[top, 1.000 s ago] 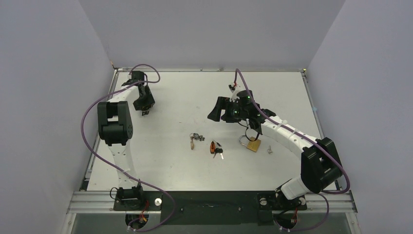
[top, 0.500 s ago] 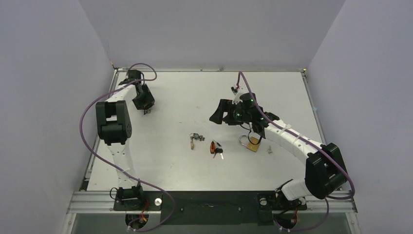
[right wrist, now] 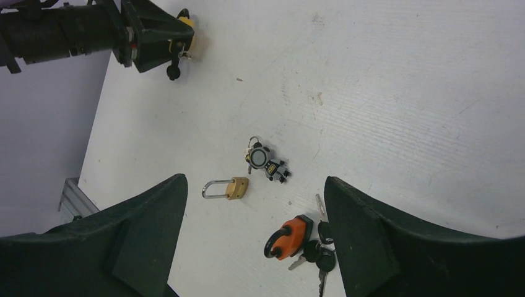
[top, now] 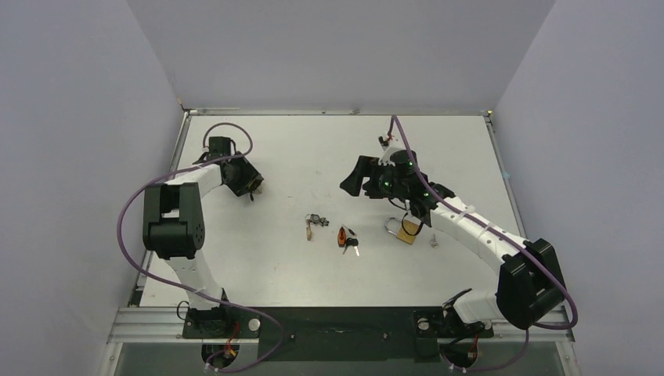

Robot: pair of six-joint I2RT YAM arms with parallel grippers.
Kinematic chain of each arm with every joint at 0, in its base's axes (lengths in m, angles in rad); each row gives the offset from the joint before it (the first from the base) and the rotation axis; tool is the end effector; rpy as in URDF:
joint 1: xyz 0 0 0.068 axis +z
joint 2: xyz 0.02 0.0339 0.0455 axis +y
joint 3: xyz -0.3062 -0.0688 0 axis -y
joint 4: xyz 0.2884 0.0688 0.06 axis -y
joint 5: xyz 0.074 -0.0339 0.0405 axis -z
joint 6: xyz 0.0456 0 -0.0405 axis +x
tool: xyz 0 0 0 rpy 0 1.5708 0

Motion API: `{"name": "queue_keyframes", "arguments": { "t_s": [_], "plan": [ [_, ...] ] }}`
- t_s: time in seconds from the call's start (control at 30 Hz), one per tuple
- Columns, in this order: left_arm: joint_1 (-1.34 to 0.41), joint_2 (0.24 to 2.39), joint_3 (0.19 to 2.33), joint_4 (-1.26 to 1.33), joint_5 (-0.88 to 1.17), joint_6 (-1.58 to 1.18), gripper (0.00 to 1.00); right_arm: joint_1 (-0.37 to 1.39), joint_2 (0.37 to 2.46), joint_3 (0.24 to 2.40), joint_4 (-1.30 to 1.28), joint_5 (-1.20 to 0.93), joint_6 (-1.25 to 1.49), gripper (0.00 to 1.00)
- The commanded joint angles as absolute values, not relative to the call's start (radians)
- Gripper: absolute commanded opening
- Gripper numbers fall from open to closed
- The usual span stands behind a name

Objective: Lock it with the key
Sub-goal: Pick up the lock from the center of the board.

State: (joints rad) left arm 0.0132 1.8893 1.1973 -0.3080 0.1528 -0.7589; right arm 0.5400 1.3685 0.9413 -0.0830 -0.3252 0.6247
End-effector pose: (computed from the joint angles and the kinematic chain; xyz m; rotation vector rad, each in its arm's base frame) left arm 0.4406 -0.0011 0.1663 -0.9340 2.4546 -0.4678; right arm 0.2911 0.1915 0.2913 -0.1191 2.2227 1.0181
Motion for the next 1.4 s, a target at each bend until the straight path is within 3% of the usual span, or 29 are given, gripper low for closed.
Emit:
{"name": "queue_keyframes", "arguments": {
  "t_s": [0.0, 0.8, 1.37],
  "plan": [
    [-0.032, 1.711, 1.13, -0.12, 0.196, -0.872, 0.0, 0.562, 1.327, 0.938, 0.005, -0.254, 0.624, 0.77],
    [-0.251, 1.159, 1.04, -0.096, 0.202, -1.091, 0.0, 0.718, 1.279, 0.999, 0.241, 0.027, 0.616, 0.78],
    [-0.516, 1.132, 1.121, 0.027, 0.098, -1.282, 0.0, 0.801, 1.236, 0.992, 0.289, 0.144, 0.569, 0.76]
  ]
}}
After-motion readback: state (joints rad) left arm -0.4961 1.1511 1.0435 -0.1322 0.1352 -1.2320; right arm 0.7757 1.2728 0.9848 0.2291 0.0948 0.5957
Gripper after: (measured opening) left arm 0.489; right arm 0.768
